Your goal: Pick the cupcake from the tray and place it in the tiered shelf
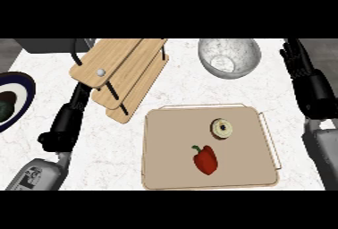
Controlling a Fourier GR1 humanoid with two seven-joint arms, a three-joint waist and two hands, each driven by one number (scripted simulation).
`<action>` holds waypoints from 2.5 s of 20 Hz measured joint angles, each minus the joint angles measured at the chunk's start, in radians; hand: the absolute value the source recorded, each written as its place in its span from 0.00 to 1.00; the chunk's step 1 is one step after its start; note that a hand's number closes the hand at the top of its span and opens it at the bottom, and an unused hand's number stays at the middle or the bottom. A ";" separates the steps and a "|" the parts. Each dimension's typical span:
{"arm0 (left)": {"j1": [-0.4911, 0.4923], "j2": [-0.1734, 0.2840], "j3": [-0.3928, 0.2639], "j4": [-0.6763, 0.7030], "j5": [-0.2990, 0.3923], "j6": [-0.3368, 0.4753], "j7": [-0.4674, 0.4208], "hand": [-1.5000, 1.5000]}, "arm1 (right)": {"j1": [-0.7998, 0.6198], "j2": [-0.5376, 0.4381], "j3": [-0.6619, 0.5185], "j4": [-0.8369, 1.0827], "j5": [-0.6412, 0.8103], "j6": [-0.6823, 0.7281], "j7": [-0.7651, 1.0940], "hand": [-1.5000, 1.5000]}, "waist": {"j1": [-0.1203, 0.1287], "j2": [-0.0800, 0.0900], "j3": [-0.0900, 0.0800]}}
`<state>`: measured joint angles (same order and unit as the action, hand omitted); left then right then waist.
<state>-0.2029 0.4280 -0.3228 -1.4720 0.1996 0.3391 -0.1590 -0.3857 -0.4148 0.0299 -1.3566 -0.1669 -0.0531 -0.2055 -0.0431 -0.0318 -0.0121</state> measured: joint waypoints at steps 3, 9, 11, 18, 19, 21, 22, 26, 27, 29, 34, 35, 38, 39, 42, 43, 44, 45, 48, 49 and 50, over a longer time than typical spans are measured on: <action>0.040 -0.001 -0.015 -0.015 -0.006 -0.011 0.011 0.50 | 0.040 -0.045 -0.014 -0.028 0.042 -0.036 0.062 0.00 | 0.016 0.012 0.007; 0.058 0.019 -0.015 -0.046 0.013 -0.053 0.026 0.50 | 0.144 -0.194 -0.035 0.073 0.222 -0.153 0.212 1.00 | 0.007 0.025 0.020; 0.052 0.019 -0.016 -0.044 0.023 -0.070 0.043 0.50 | 0.167 -0.152 -0.051 0.099 0.206 -0.186 0.228 0.00 | 0.012 0.024 0.025; 0.037 0.018 -0.006 -0.027 0.043 -0.113 0.061 0.50 | 0.203 -0.088 -0.019 0.062 0.124 -0.077 0.163 0.00 | 0.025 0.018 0.030; 0.038 0.016 -0.007 -0.028 0.044 -0.117 0.063 0.50 | 0.204 -0.091 -0.005 0.043 0.123 -0.056 0.166 0.00 | 0.025 0.016 0.030; 0.034 0.017 -0.008 -0.026 0.042 -0.123 0.068 0.50 | 0.189 -0.104 0.023 0.008 0.126 -0.020 0.197 0.00 | 0.029 0.015 0.030; 0.038 0.016 -0.010 -0.028 0.037 -0.122 0.064 0.50 | 0.185 -0.109 0.041 -0.012 0.128 -0.003 0.224 0.00 | 0.029 0.013 0.029; 0.045 0.018 -0.009 -0.034 0.036 -0.132 0.060 0.50 | 0.164 -0.146 0.130 -0.074 0.165 0.068 0.365 0.00 | 0.037 0.011 0.026; 0.053 0.018 -0.012 -0.039 0.035 -0.135 0.055 0.50 | 0.155 -0.164 0.155 -0.085 0.191 0.080 0.404 0.00 | 0.042 0.011 0.025; 0.088 0.025 -0.023 -0.030 0.037 -0.143 0.068 0.50 | 0.131 -0.220 0.201 -0.104 0.264 0.101 0.476 0.00 | 0.049 0.015 0.020; 0.135 0.025 -0.042 0.032 0.046 -0.153 0.126 0.50 | 0.048 -0.302 0.339 -0.166 0.474 0.146 0.730 0.00 | 0.058 0.024 0.008; 0.133 0.025 -0.042 0.046 0.049 -0.157 0.140 0.50 | 0.027 -0.299 0.368 -0.179 0.513 0.157 0.790 0.00 | 0.059 0.026 0.007; 0.135 0.021 -0.040 0.073 0.049 -0.163 0.155 0.50 | -0.043 -0.237 0.453 -0.211 0.600 0.201 0.982 0.00 | 0.061 0.028 0.008; 0.133 0.009 -0.045 0.088 0.041 -0.161 0.155 0.50 | -0.069 -0.201 0.473 -0.214 0.616 0.219 1.038 0.00 | 0.060 0.029 0.008; 0.138 -0.003 -0.044 0.105 0.032 -0.163 0.164 0.50 | -0.108 -0.094 0.532 -0.204 0.662 0.253 1.156 0.00 | 0.057 0.031 0.010; 0.140 -0.012 -0.044 0.116 0.025 -0.163 0.157 0.50 | -0.125 -0.059 0.536 -0.187 0.667 0.264 1.179 0.00 | 0.057 0.031 0.010; 0.133 -0.018 -0.042 0.125 0.020 -0.164 0.161 0.50 | -0.140 -0.028 0.539 -0.169 0.673 0.271 1.192 0.00 | 0.055 0.032 0.010; 0.135 -0.016 -0.040 0.118 0.020 -0.169 0.167 0.50 | -0.148 0.004 0.549 -0.154 0.683 0.274 1.211 0.00 | 0.056 0.032 0.010; 0.128 -0.016 -0.022 0.117 0.020 -0.180 0.177 0.50 | -0.153 0.071 0.562 -0.109 0.707 0.280 1.240 0.00 | 0.053 0.032 0.011; 0.139 -0.016 -0.022 0.108 0.017 -0.181 0.177 0.50 | -0.154 0.076 0.557 -0.103 0.705 0.289 1.245 0.00 | 0.053 0.031 0.011; 0.135 -0.023 -0.022 0.119 0.011 -0.181 0.175 0.50 | -0.163 0.091 0.556 -0.087 0.710 0.294 1.253 0.00 | 0.051 0.031 0.011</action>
<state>-0.0675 0.4055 -0.3443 -1.3526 0.2107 0.1581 0.0156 -0.5486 -0.3234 0.5854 -1.4433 0.5434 0.2411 1.0478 0.0081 -0.0003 -0.0008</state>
